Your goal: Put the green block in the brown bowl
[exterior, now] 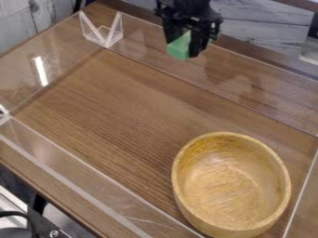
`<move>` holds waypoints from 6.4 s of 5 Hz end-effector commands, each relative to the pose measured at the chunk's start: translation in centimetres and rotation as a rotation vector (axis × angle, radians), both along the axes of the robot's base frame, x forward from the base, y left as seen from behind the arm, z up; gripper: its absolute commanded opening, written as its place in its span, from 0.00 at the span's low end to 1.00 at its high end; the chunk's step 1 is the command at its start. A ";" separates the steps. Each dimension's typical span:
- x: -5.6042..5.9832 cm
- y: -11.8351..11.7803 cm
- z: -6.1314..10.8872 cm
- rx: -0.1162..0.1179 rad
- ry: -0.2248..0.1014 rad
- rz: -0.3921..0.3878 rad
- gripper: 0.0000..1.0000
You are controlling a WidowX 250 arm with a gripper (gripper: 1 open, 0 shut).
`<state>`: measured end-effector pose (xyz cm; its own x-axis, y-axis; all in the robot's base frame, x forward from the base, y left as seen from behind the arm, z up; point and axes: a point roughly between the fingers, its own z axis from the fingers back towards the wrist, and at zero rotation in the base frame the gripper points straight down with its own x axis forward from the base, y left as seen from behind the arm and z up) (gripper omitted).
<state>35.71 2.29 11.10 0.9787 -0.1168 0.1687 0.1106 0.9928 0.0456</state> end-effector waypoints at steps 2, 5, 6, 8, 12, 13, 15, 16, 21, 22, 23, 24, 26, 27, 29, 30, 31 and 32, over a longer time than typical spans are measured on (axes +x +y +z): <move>1.7 -0.4 2.5 0.044 -0.095 0.165 0.00; 1.9 -0.3 1.8 0.062 -0.117 0.081 0.00; 1.4 0.1 0.8 0.067 -0.117 0.063 0.00; 1.4 0.0 2.8 0.083 -0.159 0.121 0.00; -7.2 -7.5 2.7 0.081 -0.162 0.212 0.00; -9.1 -9.3 2.2 0.069 -0.161 0.191 0.00; -10.9 -14.2 1.4 0.051 -0.174 0.097 0.00; -11.1 -15.7 -0.6 0.057 -0.179 0.131 0.00; -13.5 -14.9 -2.2 -0.035 -0.163 0.269 0.00; -14.3 -14.6 -2.6 -0.050 -0.133 0.274 0.00; -14.6 -14.3 -2.5 -0.065 -0.106 0.270 0.00; -14.6 -14.8 -3.2 -0.079 -0.093 0.366 0.00; -14.3 -14.1 -2.7 -0.094 -0.069 0.434 0.00; -13.7 -13.2 -1.5 -0.108 -0.050 0.403 0.00; -13.9 -15.0 -0.3 -0.127 -0.033 0.377 1.00; -14.2 -15.9 -0.2 -0.128 -0.027 0.333 1.00; -14.1 -16.0 -1.3 -0.126 -0.025 0.360 1.00; -14.1 -16.1 -2.4 -0.123 -0.023 0.390 1.00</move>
<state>21.29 -13.52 7.96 0.9448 0.2868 0.1582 -0.2813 0.9579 -0.0571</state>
